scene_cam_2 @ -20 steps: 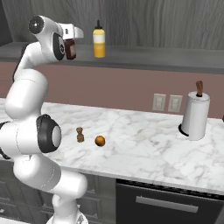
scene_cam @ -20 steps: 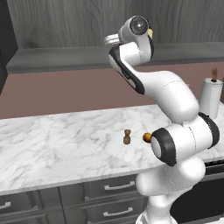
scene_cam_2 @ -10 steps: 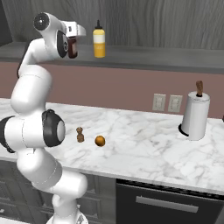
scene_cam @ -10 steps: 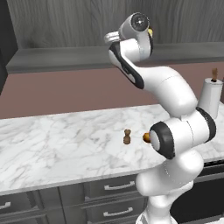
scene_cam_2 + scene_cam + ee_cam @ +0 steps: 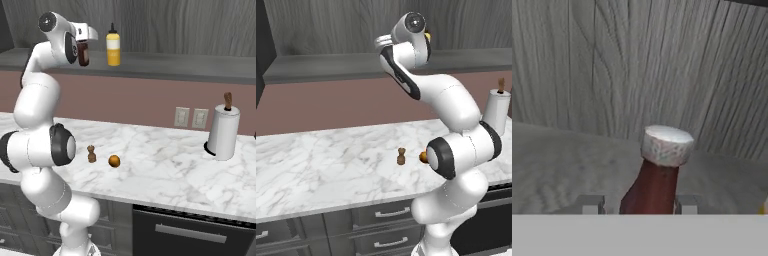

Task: There are various items on the counter. Only move the condiments/shakers into the cabinet.

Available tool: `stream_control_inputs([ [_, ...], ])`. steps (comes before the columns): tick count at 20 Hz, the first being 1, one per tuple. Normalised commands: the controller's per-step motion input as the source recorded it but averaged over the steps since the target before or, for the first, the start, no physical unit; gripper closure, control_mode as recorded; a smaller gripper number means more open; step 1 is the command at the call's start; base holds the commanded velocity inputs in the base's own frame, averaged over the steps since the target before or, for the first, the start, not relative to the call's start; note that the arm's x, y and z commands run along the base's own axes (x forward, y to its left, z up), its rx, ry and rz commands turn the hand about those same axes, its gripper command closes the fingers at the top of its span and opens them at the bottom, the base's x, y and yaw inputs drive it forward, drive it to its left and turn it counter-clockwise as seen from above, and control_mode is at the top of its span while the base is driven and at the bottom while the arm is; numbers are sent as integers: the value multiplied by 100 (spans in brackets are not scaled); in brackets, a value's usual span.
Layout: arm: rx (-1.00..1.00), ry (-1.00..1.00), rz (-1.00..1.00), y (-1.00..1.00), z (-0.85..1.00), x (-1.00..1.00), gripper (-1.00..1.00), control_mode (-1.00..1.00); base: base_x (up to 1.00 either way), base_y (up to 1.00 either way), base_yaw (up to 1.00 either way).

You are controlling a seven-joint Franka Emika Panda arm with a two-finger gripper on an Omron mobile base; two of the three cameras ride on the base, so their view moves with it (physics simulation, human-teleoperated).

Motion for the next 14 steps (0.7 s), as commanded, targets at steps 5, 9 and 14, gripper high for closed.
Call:
stream_control_inputs([
  [5, 0, 0, 0, 0, -16, -76, -100, -100, 0, 0, 0],
  [9, 0, 3, 0, 0, -39, -98, -100, -100, 0, 0, 0],
  [14, -1, 7, -1, 0, -48, -100, -100, -100, 0, 0, 0],
])
